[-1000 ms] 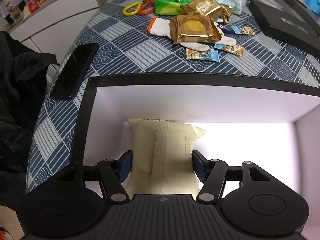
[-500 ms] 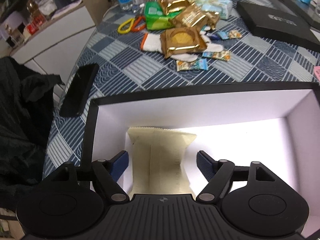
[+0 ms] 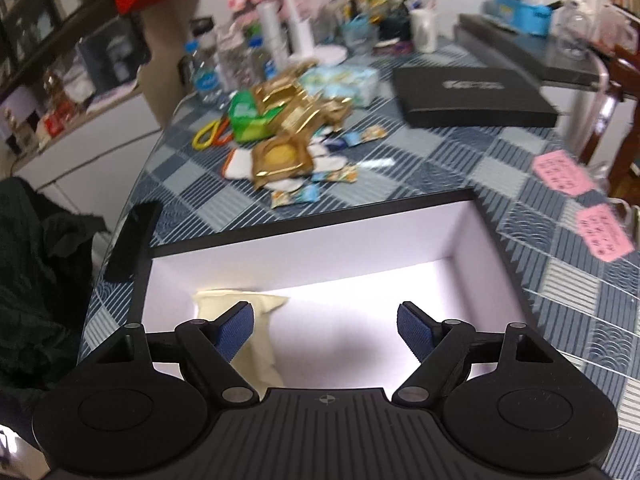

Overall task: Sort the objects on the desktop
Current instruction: 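Open the right tool to release the beige packet inside the box, then raise the right tool out of the box while the left tool moves toward the gold packets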

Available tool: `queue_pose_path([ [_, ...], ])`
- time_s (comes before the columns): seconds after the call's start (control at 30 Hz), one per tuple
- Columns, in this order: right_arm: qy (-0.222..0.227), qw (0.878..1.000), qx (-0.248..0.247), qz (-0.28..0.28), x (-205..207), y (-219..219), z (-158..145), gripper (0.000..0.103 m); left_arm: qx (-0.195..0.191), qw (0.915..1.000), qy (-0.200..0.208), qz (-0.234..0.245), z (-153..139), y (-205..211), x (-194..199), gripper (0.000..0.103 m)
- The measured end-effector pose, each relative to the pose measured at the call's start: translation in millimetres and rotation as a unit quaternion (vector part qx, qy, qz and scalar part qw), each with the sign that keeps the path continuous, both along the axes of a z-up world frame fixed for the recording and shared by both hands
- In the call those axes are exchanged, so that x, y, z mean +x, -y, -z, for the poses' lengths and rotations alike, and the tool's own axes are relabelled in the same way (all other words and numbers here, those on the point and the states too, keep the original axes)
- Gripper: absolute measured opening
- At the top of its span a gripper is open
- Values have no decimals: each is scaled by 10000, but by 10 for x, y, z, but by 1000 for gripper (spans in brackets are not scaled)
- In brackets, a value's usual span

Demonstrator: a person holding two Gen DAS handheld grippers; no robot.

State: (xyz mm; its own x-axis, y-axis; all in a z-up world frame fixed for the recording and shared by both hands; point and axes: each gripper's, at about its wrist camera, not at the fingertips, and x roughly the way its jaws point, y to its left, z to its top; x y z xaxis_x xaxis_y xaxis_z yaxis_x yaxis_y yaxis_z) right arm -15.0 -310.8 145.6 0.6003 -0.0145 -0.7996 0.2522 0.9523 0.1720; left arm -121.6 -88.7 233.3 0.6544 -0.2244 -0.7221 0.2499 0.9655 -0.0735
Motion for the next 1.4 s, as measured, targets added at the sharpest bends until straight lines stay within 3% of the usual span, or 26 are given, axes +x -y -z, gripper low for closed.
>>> queue_pose_path([
  [0.27,304,9994,29,140,-399,186,-89,81,45,9997,76,229,-277,205,491,103],
  [0.43,356,9993,81,-69,-504,225,-100,81,-22,9998,68,201,-477,421,962,103],
  [0.6,410,9984,190,-355,-501,240,-123,82,173,9997,0,169,-527,763,1485,103],
  [0.87,384,9956,225,-824,-434,251,-148,86,58,9981,-588,186,-244,1194,2256,103],
  [1.17,545,9933,152,-1010,-505,459,-260,86,297,9956,-885,124,216,1577,2907,103],
  [1.4,805,9909,-77,-1076,-654,638,-433,87,10,9924,-1230,-53,626,1664,3453,103],
])
